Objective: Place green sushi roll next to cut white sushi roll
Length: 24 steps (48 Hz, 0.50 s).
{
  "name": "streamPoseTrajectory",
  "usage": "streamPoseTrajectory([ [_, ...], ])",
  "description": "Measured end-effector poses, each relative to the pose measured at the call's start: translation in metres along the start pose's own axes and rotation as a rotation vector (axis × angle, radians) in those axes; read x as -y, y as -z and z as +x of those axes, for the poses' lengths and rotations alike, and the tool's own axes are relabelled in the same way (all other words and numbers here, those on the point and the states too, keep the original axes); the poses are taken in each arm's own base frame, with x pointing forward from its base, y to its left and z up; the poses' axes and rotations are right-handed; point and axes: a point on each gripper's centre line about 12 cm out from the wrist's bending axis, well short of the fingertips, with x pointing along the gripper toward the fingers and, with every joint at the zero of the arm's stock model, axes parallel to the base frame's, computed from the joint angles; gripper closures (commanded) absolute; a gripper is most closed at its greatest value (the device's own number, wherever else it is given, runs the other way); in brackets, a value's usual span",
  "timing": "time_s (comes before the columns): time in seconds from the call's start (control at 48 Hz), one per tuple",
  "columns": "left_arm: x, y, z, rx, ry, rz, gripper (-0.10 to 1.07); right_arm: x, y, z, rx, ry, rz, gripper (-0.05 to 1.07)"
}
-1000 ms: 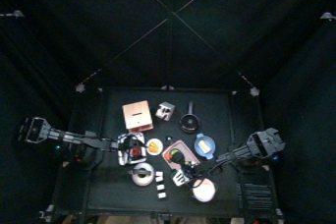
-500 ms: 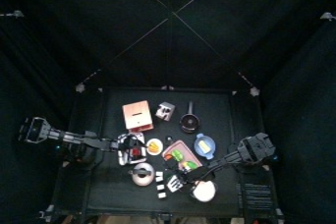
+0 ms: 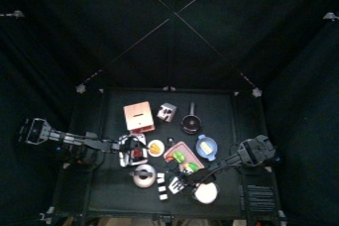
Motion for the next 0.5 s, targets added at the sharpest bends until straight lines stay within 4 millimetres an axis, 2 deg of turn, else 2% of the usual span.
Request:
streamPoseTrajectory([
  [0.5,-0.0004,0.0,0.0,0.0,-0.001,-0.001,0.09,0.0006,-0.0001,0.0005,-0.012,0.04,0.001,0.15],
])
